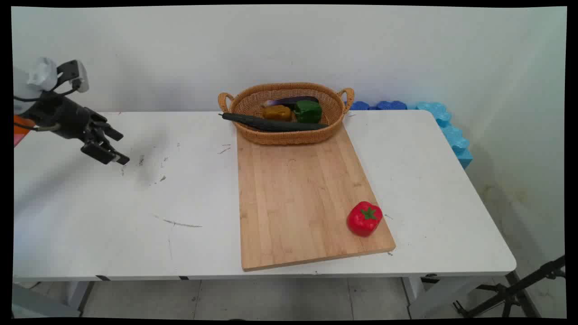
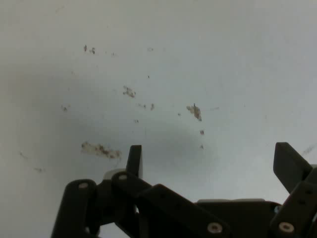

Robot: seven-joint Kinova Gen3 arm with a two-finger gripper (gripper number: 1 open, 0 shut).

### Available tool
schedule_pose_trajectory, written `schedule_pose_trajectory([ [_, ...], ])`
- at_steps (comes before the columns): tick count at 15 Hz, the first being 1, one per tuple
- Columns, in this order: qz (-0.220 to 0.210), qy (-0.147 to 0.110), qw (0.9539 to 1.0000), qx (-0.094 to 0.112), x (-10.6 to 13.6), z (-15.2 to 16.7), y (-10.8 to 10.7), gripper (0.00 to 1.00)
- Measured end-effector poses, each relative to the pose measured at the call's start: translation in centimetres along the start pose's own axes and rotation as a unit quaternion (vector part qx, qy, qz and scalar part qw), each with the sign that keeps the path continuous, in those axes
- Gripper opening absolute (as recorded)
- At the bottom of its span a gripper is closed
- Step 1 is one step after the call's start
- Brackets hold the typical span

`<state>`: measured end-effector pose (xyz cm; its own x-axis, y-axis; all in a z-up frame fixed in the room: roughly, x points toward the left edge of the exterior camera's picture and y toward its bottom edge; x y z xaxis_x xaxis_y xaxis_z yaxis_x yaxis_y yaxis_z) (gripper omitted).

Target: Pick up the potato from the vegetable basket

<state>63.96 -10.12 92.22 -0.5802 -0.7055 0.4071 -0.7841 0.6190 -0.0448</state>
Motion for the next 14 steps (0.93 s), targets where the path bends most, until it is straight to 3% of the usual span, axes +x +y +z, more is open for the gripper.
schedule_pose_trajectory([
  [9, 0.031, 0.016, 0.9993, 0.008, 6.5, 1.4, 0.1, 1.0],
  [14, 0.073, 0.035, 0.9966, 0.014, 12.4, 3.4, 0.5, 1.0],
])
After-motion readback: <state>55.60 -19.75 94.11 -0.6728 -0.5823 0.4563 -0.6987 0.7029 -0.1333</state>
